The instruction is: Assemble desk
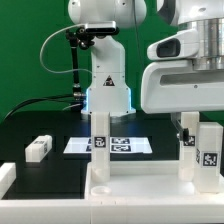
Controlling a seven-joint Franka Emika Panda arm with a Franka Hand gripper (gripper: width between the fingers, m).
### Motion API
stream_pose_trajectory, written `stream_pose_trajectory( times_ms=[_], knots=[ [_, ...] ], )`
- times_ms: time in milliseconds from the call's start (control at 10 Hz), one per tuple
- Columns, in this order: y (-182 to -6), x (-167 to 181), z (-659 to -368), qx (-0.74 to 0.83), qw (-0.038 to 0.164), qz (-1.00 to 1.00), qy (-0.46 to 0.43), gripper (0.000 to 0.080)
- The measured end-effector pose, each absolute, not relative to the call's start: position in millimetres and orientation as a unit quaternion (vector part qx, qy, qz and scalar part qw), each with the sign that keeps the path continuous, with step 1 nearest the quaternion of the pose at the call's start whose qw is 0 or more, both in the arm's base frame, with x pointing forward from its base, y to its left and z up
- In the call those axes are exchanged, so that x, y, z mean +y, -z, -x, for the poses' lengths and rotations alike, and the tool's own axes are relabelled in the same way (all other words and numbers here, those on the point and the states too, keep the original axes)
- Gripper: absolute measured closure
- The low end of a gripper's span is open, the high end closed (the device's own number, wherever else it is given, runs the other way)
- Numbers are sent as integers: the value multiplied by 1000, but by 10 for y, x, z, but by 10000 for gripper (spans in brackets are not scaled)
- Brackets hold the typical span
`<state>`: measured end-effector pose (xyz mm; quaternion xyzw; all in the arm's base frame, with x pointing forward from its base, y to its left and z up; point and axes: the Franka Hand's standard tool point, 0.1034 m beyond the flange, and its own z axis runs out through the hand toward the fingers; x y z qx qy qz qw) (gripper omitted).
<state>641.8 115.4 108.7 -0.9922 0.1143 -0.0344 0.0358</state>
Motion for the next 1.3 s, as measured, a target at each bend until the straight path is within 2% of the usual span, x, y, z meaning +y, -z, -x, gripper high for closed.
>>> stream_pose_trajectory(
  times_ms=[200, 300, 400, 500, 800, 900, 1100, 1300],
  knots=[
    [-1087, 1158, -6416, 132, 36, 990, 34, 150],
    [-1086, 1157, -6416, 136, 37, 989, 33, 260],
    [-1086, 1162, -6416, 174, 39, 984, 32, 260],
    [-1085, 1160, -6415, 210, 40, 976, 30, 468],
    [-1074, 1121, -6406, 299, 41, 953, 25, 506],
    [-1072, 1114, -6395, 390, 43, 920, 17, 506],
    [-1094, 1086, -6400, 561, 68, 825, -16, 506],
    [-1093, 1038, -6421, 669, 84, 738, -31, 507]
  ],
)
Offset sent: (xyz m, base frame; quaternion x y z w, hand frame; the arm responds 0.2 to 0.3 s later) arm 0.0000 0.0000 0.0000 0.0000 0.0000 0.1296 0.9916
